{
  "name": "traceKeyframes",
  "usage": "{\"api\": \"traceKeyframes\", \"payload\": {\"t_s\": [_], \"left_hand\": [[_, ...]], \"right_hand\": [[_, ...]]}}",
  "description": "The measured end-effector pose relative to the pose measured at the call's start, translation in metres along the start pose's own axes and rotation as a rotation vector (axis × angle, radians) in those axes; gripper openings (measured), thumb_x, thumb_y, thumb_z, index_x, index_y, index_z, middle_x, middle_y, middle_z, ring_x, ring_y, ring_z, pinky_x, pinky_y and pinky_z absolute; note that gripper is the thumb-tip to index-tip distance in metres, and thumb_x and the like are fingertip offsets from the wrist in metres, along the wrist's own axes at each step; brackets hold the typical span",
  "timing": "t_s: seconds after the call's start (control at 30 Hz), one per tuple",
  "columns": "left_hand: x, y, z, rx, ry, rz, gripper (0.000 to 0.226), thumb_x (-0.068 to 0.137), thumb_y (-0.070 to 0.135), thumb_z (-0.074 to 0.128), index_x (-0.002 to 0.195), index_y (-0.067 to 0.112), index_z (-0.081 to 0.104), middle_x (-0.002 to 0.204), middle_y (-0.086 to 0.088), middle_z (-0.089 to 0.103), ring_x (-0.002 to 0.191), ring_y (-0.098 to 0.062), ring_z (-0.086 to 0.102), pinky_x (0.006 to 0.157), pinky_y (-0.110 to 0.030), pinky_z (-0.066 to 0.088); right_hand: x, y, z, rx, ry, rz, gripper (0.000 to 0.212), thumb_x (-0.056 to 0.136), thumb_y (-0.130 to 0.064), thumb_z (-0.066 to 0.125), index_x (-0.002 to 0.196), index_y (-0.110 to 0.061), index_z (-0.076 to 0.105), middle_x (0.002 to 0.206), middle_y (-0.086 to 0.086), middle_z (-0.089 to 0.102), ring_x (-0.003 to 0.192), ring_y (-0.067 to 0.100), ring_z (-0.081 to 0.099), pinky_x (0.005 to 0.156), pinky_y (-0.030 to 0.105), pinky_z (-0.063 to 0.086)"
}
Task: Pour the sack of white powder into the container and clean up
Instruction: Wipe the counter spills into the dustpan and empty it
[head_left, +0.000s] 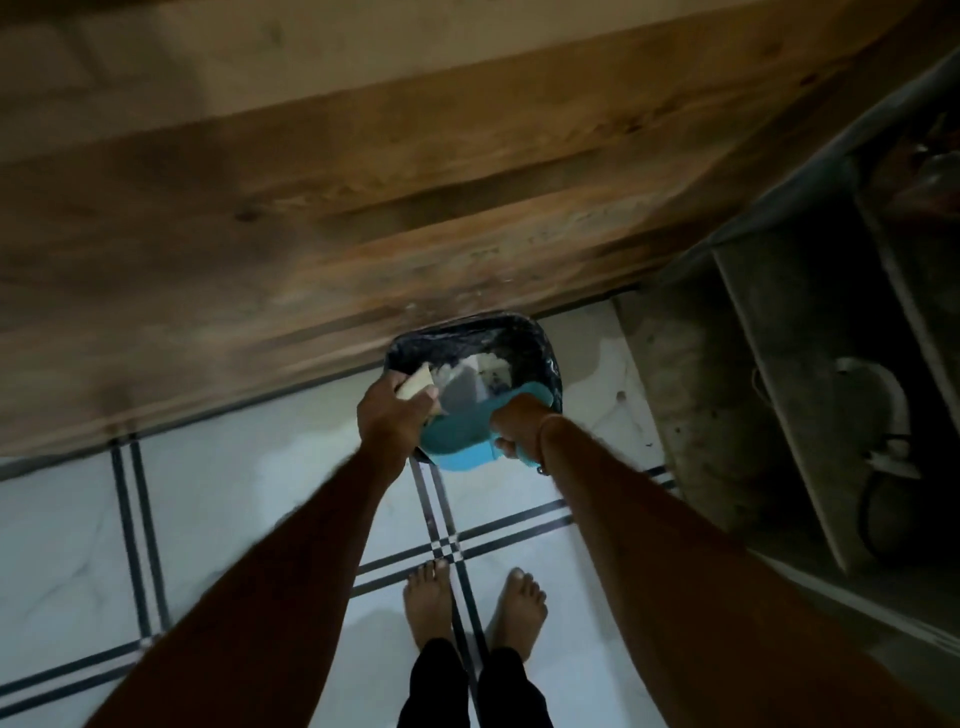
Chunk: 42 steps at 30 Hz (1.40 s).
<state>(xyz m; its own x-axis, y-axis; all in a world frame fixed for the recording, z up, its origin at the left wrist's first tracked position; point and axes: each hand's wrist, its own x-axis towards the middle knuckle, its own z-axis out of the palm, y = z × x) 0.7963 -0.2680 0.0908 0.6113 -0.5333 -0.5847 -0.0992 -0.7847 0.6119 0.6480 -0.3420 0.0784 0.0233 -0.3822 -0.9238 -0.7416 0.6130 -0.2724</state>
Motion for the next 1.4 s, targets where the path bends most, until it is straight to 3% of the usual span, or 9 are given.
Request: {"api": "traceKeyframes", "payload": {"t_s": [0.13, 0.27, 0.4, 0.63, 0.77, 0.97, 1.2, 1.3, 1.4], "left_hand": [[0.007, 0.003, 0.002, -0.020, 0.006, -0.004, 0.034, 0.088, 0.032, 0.079, 0.113, 0.010, 0.069, 0.102, -0.004, 0.067, 0.088, -0.020, 0.060, 0.072, -0.026, 0.041], [0.015, 0.007, 0.006, -0.072, 0.034, -0.026, 0.036, 0.089, 0.030, 0.079, 0.117, 0.010, 0.068, 0.106, -0.002, 0.066, 0.092, -0.021, 0.062, 0.077, -0.028, 0.047], [0.019, 0.003, 0.013, -0.096, 0.045, -0.007, 0.033, 0.091, 0.028, 0.077, 0.118, 0.011, 0.068, 0.104, 0.002, 0.064, 0.093, -0.018, 0.063, 0.071, -0.025, 0.047], [0.033, -0.018, 0.034, -0.111, 0.058, 0.019, 0.036, 0.090, 0.029, 0.076, 0.121, 0.011, 0.067, 0.110, -0.001, 0.068, 0.095, -0.018, 0.065, 0.072, -0.023, 0.053], [0.042, -0.030, 0.047, -0.129, 0.055, 0.007, 0.040, 0.088, 0.033, 0.077, 0.121, 0.012, 0.067, 0.114, -0.003, 0.070, 0.099, -0.020, 0.067, 0.086, -0.035, 0.058], [0.034, -0.036, 0.048, -0.160, -0.019, -0.047, 0.048, 0.078, 0.051, 0.073, 0.114, 0.020, 0.068, 0.107, -0.006, 0.071, 0.090, -0.024, 0.070, 0.071, -0.041, 0.059], [-0.032, -0.004, 0.004, -0.254, -0.329, -0.110, 0.027, 0.100, 0.022, 0.066, 0.114, -0.002, 0.066, 0.082, -0.016, 0.064, 0.047, -0.005, 0.054, 0.041, -0.016, 0.040], [-0.077, 0.032, -0.023, -0.240, -0.496, -0.127, 0.025, 0.101, 0.023, 0.062, 0.112, 0.001, 0.069, 0.083, -0.009, 0.067, 0.055, -0.005, 0.061, 0.046, -0.015, 0.045], [-0.126, 0.082, -0.050, -0.307, -0.662, -0.127, 0.030, 0.100, 0.022, 0.062, 0.124, 0.005, 0.069, 0.105, -0.003, 0.075, 0.080, -0.005, 0.073, 0.066, -0.017, 0.055]], "right_hand": [[0.004, 0.012, 0.004, 0.021, 0.142, -0.109, 0.027, 0.085, -0.021, 0.059, 0.101, 0.001, 0.065, 0.079, 0.012, 0.063, 0.071, 0.027, 0.060, 0.063, 0.033, 0.049], [0.015, 0.032, 0.019, 0.096, 0.244, -0.248, 0.067, 0.074, -0.058, 0.054, 0.109, -0.003, 0.069, 0.097, 0.018, 0.072, 0.083, 0.027, 0.063, 0.079, 0.049, 0.059], [0.031, 0.049, 0.035, 0.200, 0.253, -0.312, 0.063, 0.081, -0.066, 0.052, 0.110, -0.013, 0.068, 0.091, 0.011, 0.068, 0.083, 0.028, 0.062, 0.076, 0.043, 0.053], [0.072, 0.064, 0.048, 0.177, 0.271, -0.269, 0.019, 0.097, -0.022, 0.066, 0.080, -0.013, 0.065, 0.081, 0.010, 0.062, 0.080, 0.024, 0.058, 0.074, 0.032, 0.042], [0.096, 0.070, 0.047, -0.038, 0.275, -0.257, 0.026, 0.094, -0.027, 0.070, 0.097, -0.001, 0.076, 0.090, 0.012, 0.069, 0.088, 0.026, 0.065, 0.071, 0.024, 0.036], [0.111, 0.065, 0.043, -0.110, 0.272, -0.238, 0.041, 0.087, -0.027, 0.080, 0.114, 0.003, 0.071, 0.117, 0.020, 0.070, 0.110, 0.034, 0.067, 0.084, 0.034, 0.051], [-0.002, 0.095, 0.007, 0.104, 0.186, -0.674, 0.070, 0.091, -0.044, 0.072, 0.154, -0.033, 0.044, 0.134, -0.002, 0.046, 0.115, 0.027, 0.061, 0.093, 0.044, 0.060], [-0.075, 0.087, -0.022, 0.142, 0.071, -0.777, 0.079, 0.087, -0.069, 0.063, 0.156, -0.037, 0.043, 0.146, -0.016, 0.040, 0.137, 0.017, 0.048, 0.103, 0.025, 0.054], [-0.149, 0.069, -0.059, 0.045, 0.051, -0.869, 0.071, 0.091, -0.051, 0.069, 0.155, -0.037, 0.044, 0.162, -0.008, 0.030, 0.152, 0.007, 0.030, 0.110, 0.014, 0.042]]}}
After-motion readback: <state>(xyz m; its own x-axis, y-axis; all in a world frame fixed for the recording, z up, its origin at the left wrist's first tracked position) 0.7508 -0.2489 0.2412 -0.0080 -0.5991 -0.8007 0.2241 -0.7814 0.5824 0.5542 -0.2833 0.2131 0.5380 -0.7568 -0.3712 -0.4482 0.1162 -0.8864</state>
